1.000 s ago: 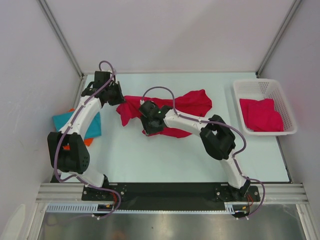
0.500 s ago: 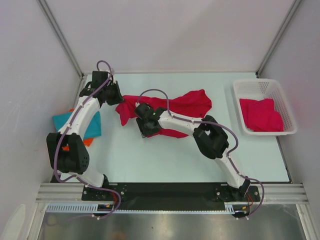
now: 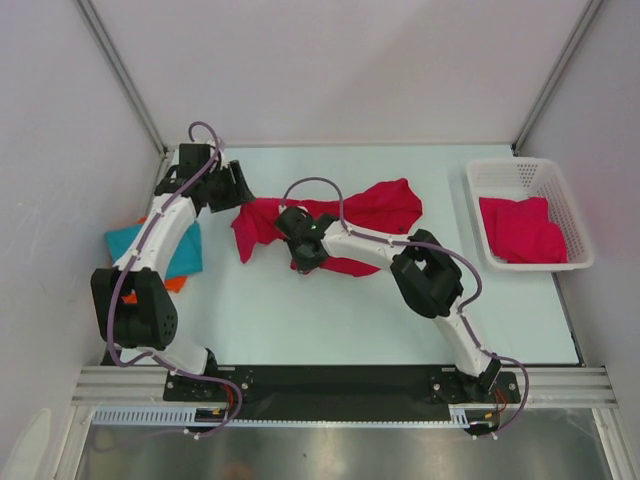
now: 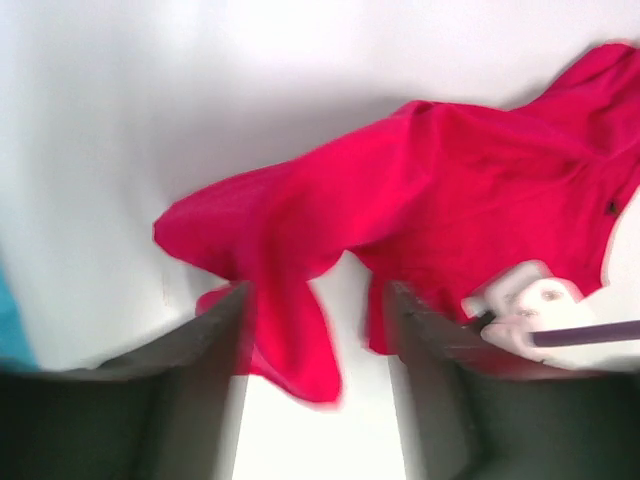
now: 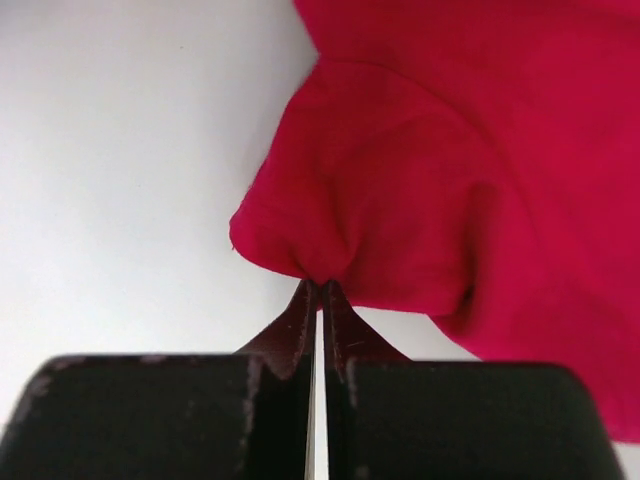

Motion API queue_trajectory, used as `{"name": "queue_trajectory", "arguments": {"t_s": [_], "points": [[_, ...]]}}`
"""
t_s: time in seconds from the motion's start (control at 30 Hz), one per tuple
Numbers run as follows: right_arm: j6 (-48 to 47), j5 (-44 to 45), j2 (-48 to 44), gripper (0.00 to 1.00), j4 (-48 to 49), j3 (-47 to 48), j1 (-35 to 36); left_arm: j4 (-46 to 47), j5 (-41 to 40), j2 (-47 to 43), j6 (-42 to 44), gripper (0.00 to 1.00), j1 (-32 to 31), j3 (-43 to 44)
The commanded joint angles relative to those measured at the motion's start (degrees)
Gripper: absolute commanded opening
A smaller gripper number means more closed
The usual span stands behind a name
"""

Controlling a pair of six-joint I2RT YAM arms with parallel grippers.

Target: Fold and stack the t-shirts

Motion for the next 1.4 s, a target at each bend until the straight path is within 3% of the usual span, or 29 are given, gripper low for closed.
{"name": "queue_trajectory", "arguments": {"t_s": [0.0, 0.37, 0.77, 1.03, 1.37], "points": [[-1.18, 5.19, -8.40, 0.00, -1.81, 0.48, -0.94, 1.66, 1.22, -2.42, 0.62, 0.99, 0.67, -1.19], [-1.79, 9.58, -16.93, 0.00, -5.86, 3.73, -1.46, 5.44, 1.04, -5.31, -2.72, 1.00, 0.24, -13.91], [-3.02, 12.40, -21.59, 0.00, -7.70, 4.97, -3.40, 5.88, -3.96, -7.07, -4.13, 1.00, -7.76, -20.87], [-3.64, 12.84, -24.76, 0.00, -7.35, 1.46, -6.03, -0.62, -23.98, -6.99, -2.02, 1.00, -13.65, -18.33], [-3.90, 12.93, -29.85, 0.00, -7.35, -1.01, -8.76, -2.03, -28.66, -0.93, -3.25, 1.00, -14.36, -16.66]]}}
